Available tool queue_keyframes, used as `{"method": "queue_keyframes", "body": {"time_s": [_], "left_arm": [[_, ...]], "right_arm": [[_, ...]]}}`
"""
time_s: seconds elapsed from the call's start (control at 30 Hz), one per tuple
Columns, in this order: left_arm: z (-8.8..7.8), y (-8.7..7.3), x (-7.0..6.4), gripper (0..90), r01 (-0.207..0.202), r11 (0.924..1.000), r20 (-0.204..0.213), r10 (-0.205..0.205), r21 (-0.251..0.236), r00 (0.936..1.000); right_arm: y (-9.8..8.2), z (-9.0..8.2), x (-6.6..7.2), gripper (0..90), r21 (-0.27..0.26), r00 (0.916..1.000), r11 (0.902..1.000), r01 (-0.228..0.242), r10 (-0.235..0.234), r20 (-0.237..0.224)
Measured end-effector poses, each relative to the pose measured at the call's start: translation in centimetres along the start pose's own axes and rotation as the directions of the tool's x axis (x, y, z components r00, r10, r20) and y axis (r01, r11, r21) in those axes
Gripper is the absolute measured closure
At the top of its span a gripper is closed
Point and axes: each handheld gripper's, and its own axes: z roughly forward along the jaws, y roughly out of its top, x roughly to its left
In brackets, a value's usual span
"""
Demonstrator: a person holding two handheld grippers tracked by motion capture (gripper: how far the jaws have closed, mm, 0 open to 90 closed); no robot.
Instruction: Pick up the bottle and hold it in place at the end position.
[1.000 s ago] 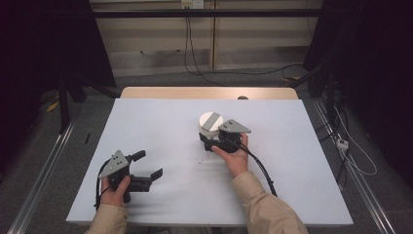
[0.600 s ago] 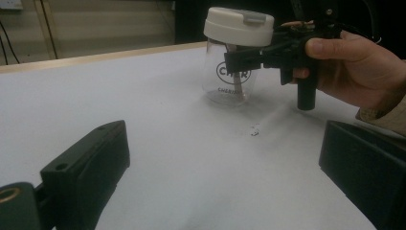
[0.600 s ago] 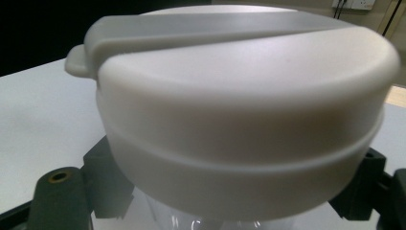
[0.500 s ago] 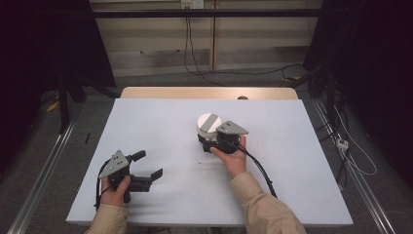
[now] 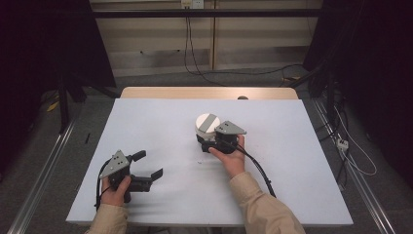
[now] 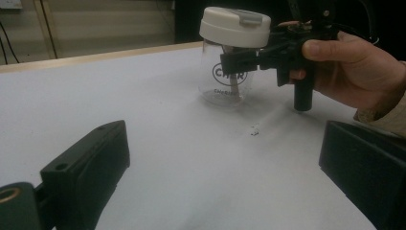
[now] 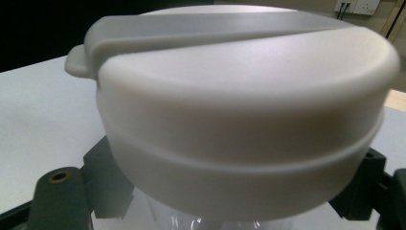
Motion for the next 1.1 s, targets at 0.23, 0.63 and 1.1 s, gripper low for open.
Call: {"method": "queue_keyframes", "body": {"time_s": [0.23,0.63,1.1], "left_arm": [[-0.01,0.00,0.01,3.0,-0.002,1.0000,0.002,0.002,0.002,1.0000],[0.03,-0.01,0.02,3.0,-0.001,1.0000,0.003,0.001,0.002,1.0000],[0.09,0.07,-0.08,3.0,0.012,0.9999,-0.006,-0.012,-0.005,0.9999]], "right_arm": [[0.34,0.22,0.20,18.4,-0.004,0.9999,0.9999,0.013,-0.013,-0.004],[-0.05,0.46,0.18,18.5,0.014,0.9994,0.9993,0.035,-0.035,-0.007],[-0.16,0.30,-0.01,18.4,0.017,0.9998,0.9997,0.015,-0.015,-0.013]]}}
